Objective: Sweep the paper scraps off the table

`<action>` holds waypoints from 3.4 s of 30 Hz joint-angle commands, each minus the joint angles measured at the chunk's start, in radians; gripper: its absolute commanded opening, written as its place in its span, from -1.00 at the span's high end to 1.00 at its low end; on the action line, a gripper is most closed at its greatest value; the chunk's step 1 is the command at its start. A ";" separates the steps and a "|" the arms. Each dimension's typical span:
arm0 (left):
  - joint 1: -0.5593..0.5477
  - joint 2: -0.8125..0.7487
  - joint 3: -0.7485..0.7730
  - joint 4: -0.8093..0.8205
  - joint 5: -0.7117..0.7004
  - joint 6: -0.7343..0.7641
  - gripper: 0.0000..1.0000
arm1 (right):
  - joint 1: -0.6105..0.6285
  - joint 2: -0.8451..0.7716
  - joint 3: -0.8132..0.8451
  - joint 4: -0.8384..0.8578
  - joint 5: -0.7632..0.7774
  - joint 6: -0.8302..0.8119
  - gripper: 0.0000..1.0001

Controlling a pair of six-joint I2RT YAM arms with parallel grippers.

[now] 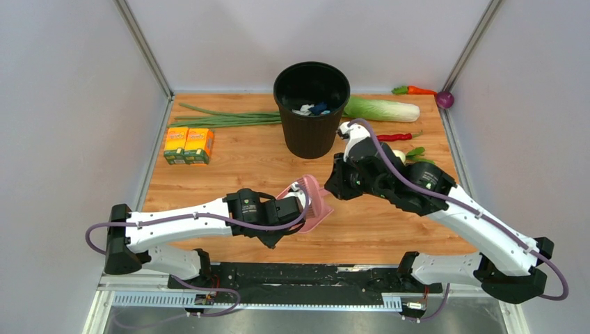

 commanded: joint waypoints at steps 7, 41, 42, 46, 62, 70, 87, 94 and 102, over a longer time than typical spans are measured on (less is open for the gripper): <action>0.003 -0.019 0.107 0.009 -0.036 -0.022 1.00 | 0.002 -0.113 0.167 -0.176 0.240 0.125 1.00; 0.348 0.568 1.139 -0.131 0.238 0.147 1.00 | 0.000 -0.450 0.014 -0.386 0.582 0.614 1.00; 0.357 0.571 1.144 -0.111 0.257 0.144 1.00 | 0.000 -0.449 0.012 -0.386 0.581 0.614 1.00; 0.431 0.588 1.155 -0.034 0.359 0.112 1.00 | 0.000 -0.436 0.004 -0.377 0.573 0.604 1.00; 0.699 0.657 1.098 0.449 0.833 -0.190 1.00 | 0.003 -0.380 -0.085 -0.253 0.513 0.545 1.00; 0.773 0.617 0.854 0.990 1.033 -0.542 1.00 | 0.003 -0.373 -0.111 -0.220 0.515 0.533 1.00; 0.830 0.620 0.552 1.938 1.016 -1.245 1.00 | 0.002 -0.329 -0.137 -0.128 0.496 0.487 1.00; 0.831 0.608 0.532 2.008 0.999 -1.292 1.00 | 0.002 -0.321 -0.138 -0.118 0.496 0.466 1.00; 0.817 0.479 0.728 1.244 1.048 -0.774 1.00 | 0.000 -0.280 -0.057 -0.115 0.609 0.340 1.00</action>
